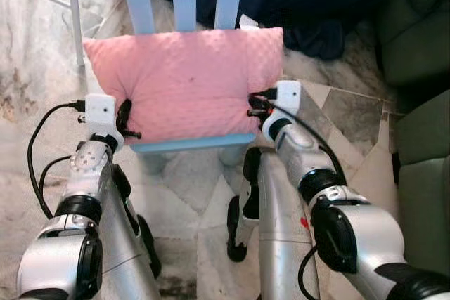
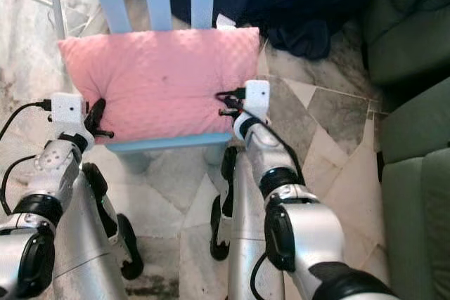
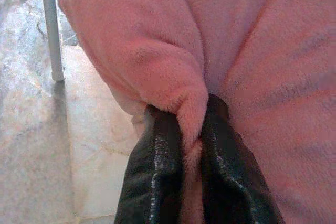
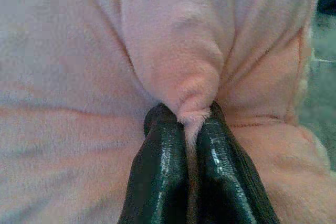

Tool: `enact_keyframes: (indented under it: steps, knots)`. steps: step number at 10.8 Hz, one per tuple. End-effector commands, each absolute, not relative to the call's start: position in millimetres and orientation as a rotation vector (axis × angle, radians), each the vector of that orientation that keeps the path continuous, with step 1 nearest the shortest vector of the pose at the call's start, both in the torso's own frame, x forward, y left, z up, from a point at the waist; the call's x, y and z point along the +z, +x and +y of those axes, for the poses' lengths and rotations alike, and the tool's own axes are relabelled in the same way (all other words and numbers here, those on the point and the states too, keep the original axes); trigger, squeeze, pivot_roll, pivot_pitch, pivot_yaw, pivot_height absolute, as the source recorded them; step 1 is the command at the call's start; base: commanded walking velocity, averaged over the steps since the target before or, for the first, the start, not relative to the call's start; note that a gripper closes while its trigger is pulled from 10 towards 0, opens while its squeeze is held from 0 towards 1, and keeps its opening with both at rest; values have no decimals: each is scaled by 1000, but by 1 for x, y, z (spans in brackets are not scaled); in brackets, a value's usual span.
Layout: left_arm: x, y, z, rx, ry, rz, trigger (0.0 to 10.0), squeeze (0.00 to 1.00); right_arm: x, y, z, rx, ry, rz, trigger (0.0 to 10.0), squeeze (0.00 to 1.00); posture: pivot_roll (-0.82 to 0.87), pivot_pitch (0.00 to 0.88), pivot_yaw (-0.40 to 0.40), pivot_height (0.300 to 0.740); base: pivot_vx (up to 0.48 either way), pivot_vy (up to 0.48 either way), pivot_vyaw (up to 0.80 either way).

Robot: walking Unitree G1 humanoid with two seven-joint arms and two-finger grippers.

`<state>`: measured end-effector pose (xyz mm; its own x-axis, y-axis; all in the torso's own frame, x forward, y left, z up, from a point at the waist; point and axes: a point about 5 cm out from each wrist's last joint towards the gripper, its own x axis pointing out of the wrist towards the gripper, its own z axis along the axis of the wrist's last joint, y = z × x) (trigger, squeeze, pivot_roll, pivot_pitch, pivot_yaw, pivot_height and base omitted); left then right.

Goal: Move the pillow to the sofa

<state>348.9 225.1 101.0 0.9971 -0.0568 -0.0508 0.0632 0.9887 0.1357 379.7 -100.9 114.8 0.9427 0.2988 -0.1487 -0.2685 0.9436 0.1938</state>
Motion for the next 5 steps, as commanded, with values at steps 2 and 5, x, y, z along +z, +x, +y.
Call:
enact_keyframes:
  steps: [2, 5]
  knots:
    - [79, 339, 207, -210, 164, 132, 0, 0, 106, 377, -115, 309, 152, 213, 0, 0, 22, 272, -150, 476, 0, 0, 0]
    - [84, 325, 198, -339, 137, 50, 0, 0, 122, 368, -138, 420, -27, -4, 0, 0, -1, 37, -93, 476, 0, 0, 0]
